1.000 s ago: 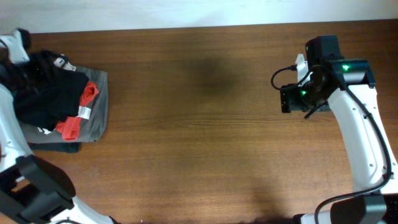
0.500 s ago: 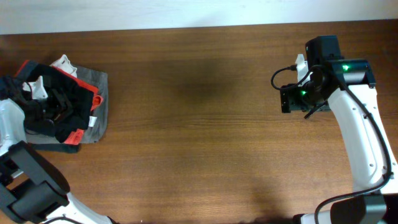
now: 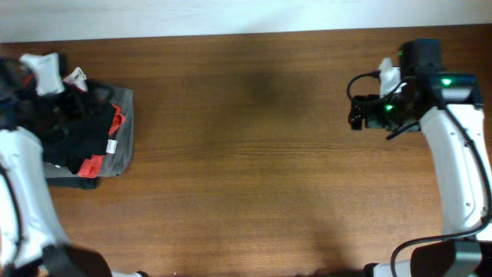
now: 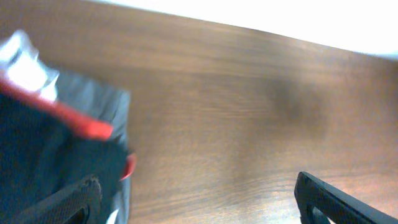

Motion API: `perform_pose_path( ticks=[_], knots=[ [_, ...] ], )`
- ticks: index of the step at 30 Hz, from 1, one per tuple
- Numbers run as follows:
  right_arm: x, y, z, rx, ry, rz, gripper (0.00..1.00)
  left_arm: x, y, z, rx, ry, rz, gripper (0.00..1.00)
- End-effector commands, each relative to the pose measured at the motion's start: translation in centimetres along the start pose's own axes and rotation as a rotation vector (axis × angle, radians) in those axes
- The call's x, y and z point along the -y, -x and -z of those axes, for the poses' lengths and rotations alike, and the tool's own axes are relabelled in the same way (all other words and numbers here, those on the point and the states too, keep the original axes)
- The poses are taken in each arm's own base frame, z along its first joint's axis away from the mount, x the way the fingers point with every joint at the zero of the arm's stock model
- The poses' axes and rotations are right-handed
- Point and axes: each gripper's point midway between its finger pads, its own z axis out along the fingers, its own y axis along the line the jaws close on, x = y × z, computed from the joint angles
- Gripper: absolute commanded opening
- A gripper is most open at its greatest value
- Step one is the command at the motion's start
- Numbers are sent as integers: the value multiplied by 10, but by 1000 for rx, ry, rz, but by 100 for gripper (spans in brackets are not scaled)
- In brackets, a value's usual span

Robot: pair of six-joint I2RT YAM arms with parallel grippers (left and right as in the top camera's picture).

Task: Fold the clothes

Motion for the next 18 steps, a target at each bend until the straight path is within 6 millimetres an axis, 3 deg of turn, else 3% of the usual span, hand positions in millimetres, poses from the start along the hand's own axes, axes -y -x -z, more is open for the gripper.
perform_pose_path(
  ticks=[1,5,8,13,18],
  knots=[
    [-8,12,16,71,102,57,99,27,-5,-11,-51,90,-139,99],
    [-1,11,17,69,94,27,99,60,-25,-24,-143,61,-193,99],
    [9,-6,18,4,85,-15,99,61,-43,-22,-218,101,-196,99],
    [24,-25,33,-24,68,-107,99,64,-74,-2,-332,108,-134,99],
    [24,-43,64,73,33,-109,99,71,-80,20,-314,120,-142,99]
  ],
)
